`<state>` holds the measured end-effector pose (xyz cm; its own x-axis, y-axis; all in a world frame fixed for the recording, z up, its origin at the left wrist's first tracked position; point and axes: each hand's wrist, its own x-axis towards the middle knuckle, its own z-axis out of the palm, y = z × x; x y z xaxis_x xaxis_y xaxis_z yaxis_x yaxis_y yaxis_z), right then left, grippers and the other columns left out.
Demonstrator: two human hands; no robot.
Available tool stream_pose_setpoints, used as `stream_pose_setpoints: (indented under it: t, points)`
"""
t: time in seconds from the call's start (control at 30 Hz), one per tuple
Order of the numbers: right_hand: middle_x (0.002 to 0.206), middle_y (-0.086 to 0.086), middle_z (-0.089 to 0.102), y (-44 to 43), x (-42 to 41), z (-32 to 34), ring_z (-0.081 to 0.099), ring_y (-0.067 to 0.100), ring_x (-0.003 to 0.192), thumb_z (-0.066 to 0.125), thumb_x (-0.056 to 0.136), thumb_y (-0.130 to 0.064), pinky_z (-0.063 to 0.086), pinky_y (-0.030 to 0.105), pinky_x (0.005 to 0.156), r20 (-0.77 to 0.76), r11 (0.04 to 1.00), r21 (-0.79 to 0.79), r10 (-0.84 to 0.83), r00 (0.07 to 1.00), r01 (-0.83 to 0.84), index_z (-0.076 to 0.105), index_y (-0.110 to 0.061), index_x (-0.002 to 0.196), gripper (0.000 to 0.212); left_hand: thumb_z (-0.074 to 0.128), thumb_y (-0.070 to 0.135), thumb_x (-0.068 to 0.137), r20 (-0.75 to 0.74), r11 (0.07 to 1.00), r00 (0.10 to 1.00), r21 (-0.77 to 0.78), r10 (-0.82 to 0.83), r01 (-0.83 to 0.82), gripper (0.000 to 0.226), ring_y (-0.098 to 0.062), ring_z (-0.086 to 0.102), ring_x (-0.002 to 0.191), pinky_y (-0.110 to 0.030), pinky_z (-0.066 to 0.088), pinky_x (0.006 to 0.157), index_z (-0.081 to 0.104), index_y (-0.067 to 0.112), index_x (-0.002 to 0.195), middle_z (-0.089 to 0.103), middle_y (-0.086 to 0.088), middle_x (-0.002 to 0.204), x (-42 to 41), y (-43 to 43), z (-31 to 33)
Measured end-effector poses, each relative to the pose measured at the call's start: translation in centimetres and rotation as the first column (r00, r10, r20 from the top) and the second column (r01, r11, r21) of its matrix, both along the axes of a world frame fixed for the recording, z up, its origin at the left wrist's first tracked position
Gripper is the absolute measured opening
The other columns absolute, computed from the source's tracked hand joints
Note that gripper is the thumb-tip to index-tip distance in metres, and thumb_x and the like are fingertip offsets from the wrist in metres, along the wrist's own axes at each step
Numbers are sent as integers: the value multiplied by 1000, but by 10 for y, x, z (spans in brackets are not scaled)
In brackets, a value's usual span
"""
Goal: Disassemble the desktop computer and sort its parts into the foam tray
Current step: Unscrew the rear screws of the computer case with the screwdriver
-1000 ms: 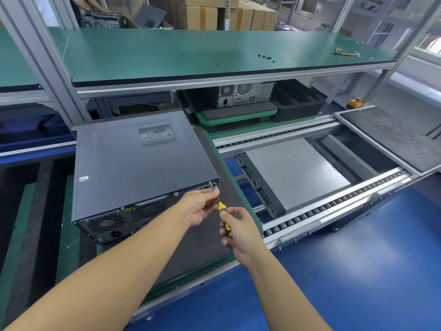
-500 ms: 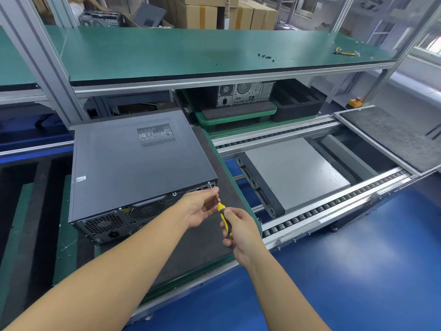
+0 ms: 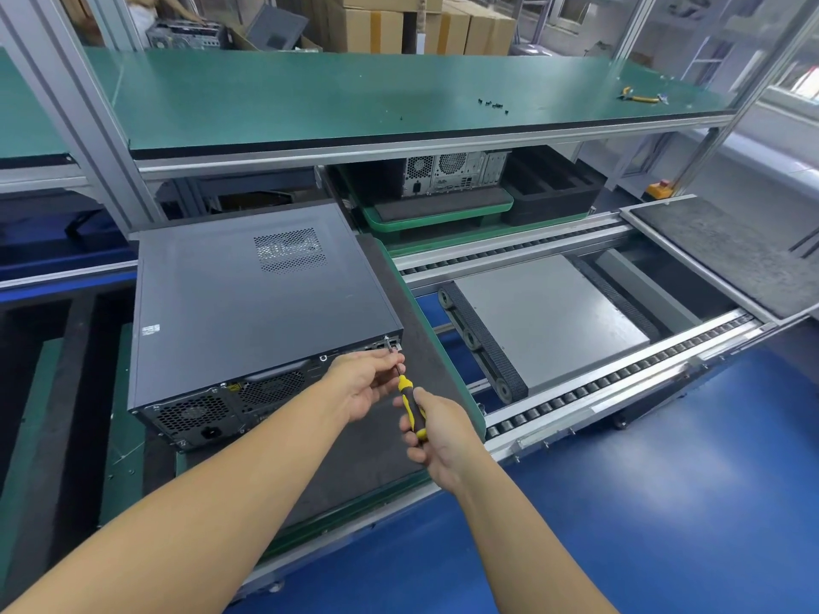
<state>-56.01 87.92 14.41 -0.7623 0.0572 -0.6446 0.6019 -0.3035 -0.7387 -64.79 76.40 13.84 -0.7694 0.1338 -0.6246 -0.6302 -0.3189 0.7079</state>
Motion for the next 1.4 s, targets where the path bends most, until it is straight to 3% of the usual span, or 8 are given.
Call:
stream_pose_setpoints:
  t: [0.2,0.3,0.53,0.7,0.87,0.97,1.4]
  points:
    - [69,2,54,-2,-1,-7,47,10,48,61,95,-23,35,23,41,-73,994,69,-77,994,82,58,-12,103,15,66,9,92,21,1000,1000,7,14,-14,4,-13,67,68,-23,55,58,68,6,94,72,-7,81,-4,3,4]
    - [71,3,53,-1,-2,-7,46,10,47,63,93,-20,33,22,39,-80,993,69,-87,993,92,55,-12,105,16,64,19,96,60,996,994,-7,91,-90,11,-15,67,75,-26,53,63,68,9,98,73,-5,86,-8,6,4]
    - [72,2,54,0,-2,-8,46,8,47,64,93,-22,33,22,40,-82,995,80,-51,995,58,56,-14,108,19,67,23,94,93,976,972,-32,215,-213,15,-13,68,68,-29,54,63,72,9,96,76,-3,84,-8,21,5]
    - [70,2,54,1,-4,-7,45,9,48,65,91,-23,32,22,39,-87,995,82,-44,995,51,55,-14,107,20,68,22,93,51,963,967,-108,252,-245,15,-12,69,66,-27,55,58,74,8,92,77,-5,83,-10,22,3]
    - [72,2,54,1,-2,-8,45,9,47,64,92,-23,32,21,39,-75,996,85,-35,997,41,56,-15,107,19,68,19,93,23,962,969,-132,246,-241,12,-12,70,67,-30,58,70,74,9,89,77,-4,81,-10,20,0]
    - [72,2,55,1,-1,-8,44,7,45,62,94,-24,32,21,39,-71,995,98,-23,997,29,56,-15,107,17,67,16,92,14,958,968,-147,249,-244,11,-12,70,67,-28,57,67,73,9,89,77,-5,82,-10,21,0]
    - [72,-1,56,3,1,-2,43,7,46,57,96,-26,32,21,40,-84,991,133,2,996,10,58,-13,107,16,60,12,95,31,968,968,-57,248,-246,13,-17,70,74,-29,53,62,70,4,96,73,-8,87,-9,24,1]
